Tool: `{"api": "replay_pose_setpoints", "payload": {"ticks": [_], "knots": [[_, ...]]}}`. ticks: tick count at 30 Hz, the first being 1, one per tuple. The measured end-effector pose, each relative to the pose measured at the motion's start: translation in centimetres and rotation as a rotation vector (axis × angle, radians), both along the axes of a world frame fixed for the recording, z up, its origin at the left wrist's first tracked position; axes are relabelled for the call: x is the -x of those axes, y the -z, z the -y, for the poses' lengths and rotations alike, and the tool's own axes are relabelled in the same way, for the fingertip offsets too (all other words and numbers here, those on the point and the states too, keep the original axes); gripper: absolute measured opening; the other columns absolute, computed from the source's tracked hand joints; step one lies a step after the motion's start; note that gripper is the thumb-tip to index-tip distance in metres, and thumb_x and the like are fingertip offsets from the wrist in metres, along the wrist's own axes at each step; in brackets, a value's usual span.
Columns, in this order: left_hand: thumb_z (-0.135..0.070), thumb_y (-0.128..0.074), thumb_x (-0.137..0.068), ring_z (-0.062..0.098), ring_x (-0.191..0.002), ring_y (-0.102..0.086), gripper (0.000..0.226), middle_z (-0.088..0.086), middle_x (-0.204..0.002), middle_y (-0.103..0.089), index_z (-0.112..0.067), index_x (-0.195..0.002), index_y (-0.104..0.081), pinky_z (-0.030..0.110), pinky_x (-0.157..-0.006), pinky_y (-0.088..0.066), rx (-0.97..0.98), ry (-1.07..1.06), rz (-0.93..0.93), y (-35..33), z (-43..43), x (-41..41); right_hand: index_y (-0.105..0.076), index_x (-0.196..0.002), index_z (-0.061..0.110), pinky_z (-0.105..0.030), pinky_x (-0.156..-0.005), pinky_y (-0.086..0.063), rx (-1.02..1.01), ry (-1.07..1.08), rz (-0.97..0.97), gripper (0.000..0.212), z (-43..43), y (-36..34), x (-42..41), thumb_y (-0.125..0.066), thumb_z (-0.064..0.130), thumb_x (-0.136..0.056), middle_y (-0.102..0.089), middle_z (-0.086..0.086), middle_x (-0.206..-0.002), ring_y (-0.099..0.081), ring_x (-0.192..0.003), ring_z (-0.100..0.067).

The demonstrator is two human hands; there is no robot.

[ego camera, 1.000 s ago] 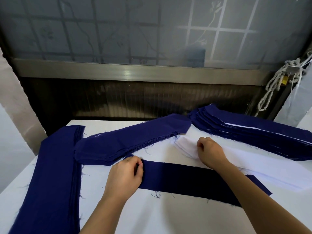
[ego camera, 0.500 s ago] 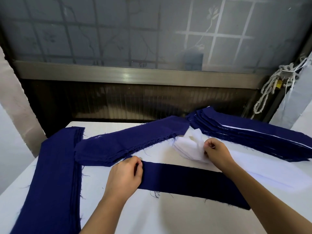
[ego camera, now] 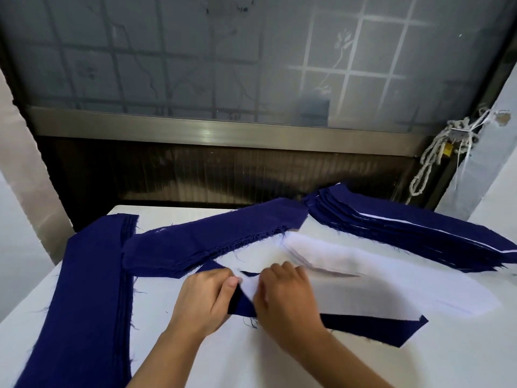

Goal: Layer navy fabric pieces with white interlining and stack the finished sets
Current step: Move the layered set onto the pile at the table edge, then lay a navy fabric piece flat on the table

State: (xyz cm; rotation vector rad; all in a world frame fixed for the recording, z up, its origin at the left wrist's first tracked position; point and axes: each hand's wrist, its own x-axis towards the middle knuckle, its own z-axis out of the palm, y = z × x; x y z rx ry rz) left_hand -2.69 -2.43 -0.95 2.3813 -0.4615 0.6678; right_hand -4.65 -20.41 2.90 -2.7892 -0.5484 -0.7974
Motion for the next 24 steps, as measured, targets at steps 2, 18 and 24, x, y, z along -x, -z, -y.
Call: {"api": "replay_pose_setpoints", "payload": {"ticks": [2,18,24], "knots": [[-0.06,-0.024,-0.097,0.014,-0.052,-0.049,0.061,-0.007,-0.053,-0.051,-0.021,-0.059,-0.05,0.031,-0.049,-0.036,-0.022,-0.032,-0.007,0.2,-0.1,0.0,-0.055,-0.063,0.022,-0.028,-0.058,-0.046,0.041,-0.03,-0.029,0.012,-1.4,1.0,0.5,-0.065,0.026,-0.068,-0.055,0.005,-0.062,-0.053,-0.061,-0.017],[-0.03,-0.046,-0.094,0.017,-0.047,-0.046,0.028,-0.004,-0.049,-0.046,-0.019,-0.068,-0.05,0.038,-0.044,-0.038,0.167,-0.251,0.027,-0.7,0.2,0.4,-0.04,-0.133,0.026,-0.025,-0.1,-0.019,-0.146,-0.061,-0.37,0.056,3.6,2.1,-3.2,-0.043,0.015,-0.079,-0.063,0.001,-0.094,-0.051,-0.107,-0.017],[-0.026,-0.054,-0.093,0.019,-0.047,-0.047,0.035,-0.003,-0.047,-0.046,-0.018,-0.062,-0.043,0.034,-0.046,-0.036,0.103,-0.441,-0.131,-0.6,0.1,-0.1,-0.043,-0.129,0.03,-0.025,-0.095,-0.019,-0.017,0.107,-0.326,0.048,10.7,1.4,-1.8,-0.049,0.019,-0.082,-0.063,0.005,-0.092,-0.056,-0.093,-0.014]]}}
